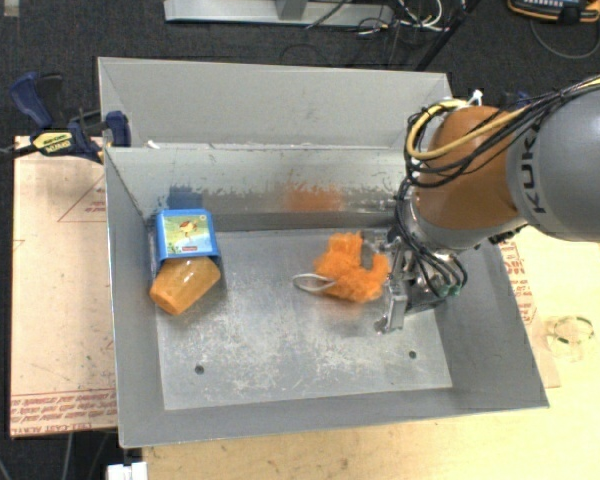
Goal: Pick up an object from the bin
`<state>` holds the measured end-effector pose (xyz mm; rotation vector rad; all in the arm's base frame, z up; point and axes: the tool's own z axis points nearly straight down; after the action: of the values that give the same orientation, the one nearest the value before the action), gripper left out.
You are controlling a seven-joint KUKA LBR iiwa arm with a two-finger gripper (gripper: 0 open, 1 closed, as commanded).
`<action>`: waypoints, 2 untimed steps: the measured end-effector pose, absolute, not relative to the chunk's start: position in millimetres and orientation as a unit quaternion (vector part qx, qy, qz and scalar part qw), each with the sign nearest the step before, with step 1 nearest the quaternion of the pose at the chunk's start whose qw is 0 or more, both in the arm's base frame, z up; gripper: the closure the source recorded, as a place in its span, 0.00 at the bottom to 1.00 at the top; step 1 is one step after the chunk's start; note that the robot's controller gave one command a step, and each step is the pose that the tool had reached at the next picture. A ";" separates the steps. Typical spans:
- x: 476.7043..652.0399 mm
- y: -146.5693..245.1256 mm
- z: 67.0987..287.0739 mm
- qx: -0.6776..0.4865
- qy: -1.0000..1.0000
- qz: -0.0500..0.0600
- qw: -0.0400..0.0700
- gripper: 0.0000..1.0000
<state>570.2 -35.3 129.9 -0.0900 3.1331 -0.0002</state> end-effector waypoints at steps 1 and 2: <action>593.1 -25.8 88.1 -0.095 0.996 0.000 0.006 0.00; 598.3 -26.1 83.2 -0.108 0.994 0.001 0.007 0.00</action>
Offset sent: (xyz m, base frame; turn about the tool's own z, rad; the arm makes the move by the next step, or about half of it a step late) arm 0.0252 0.0035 -0.0118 -0.1936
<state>598.3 -26.1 83.2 -0.3376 3.1102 0.0018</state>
